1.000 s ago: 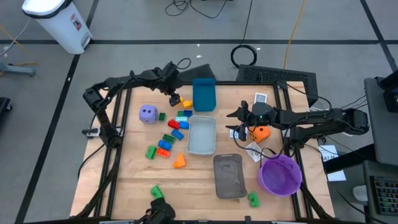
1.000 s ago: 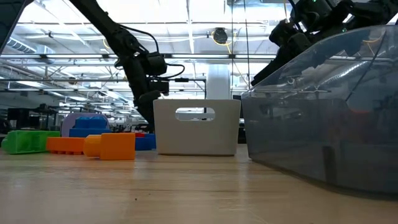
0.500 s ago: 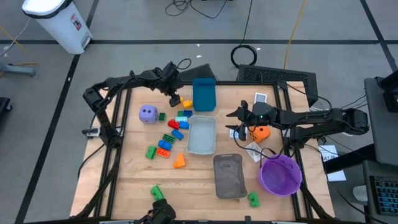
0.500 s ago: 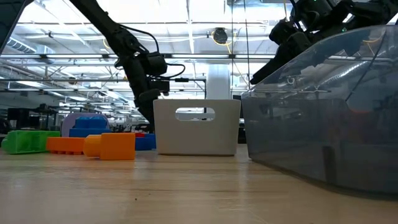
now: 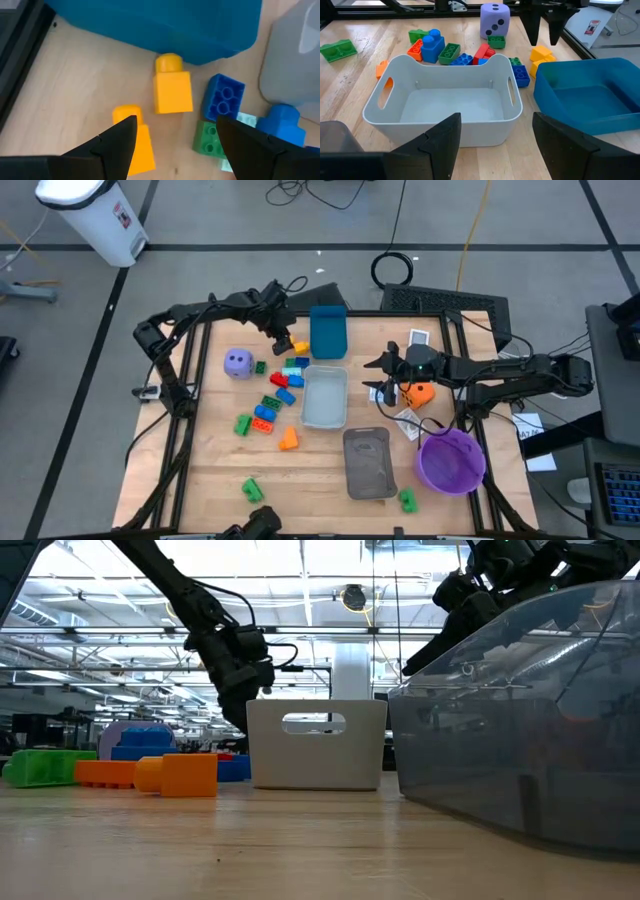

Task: Pick & Place Toys
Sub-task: Put the yellow game piece into the black bin

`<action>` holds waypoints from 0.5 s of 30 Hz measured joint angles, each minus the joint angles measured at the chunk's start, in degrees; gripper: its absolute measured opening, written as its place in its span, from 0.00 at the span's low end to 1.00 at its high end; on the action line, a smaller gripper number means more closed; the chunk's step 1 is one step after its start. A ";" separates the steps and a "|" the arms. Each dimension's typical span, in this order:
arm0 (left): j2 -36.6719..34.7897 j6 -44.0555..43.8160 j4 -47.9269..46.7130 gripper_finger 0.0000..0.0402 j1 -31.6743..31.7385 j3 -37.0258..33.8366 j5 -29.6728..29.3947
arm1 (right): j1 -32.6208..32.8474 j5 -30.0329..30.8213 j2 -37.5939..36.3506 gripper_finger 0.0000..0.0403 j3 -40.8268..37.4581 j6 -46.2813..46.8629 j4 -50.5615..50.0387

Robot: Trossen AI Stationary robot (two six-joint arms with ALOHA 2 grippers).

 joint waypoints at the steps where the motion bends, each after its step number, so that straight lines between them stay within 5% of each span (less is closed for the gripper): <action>1: 0.00 -0.01 -0.01 0.69 0.00 0.00 -1.18 | 0.00 0.00 0.00 0.59 0.00 0.00 0.00; 7: 0.00 -0.90 2.50 0.69 0.04 -0.02 -11.87 | 0.00 0.00 0.00 0.59 -0.02 0.00 0.00; 15: 0.43 -2.30 2.96 0.69 -0.04 -0.02 -12.27 | 0.00 0.00 0.00 0.59 -0.01 0.00 -0.02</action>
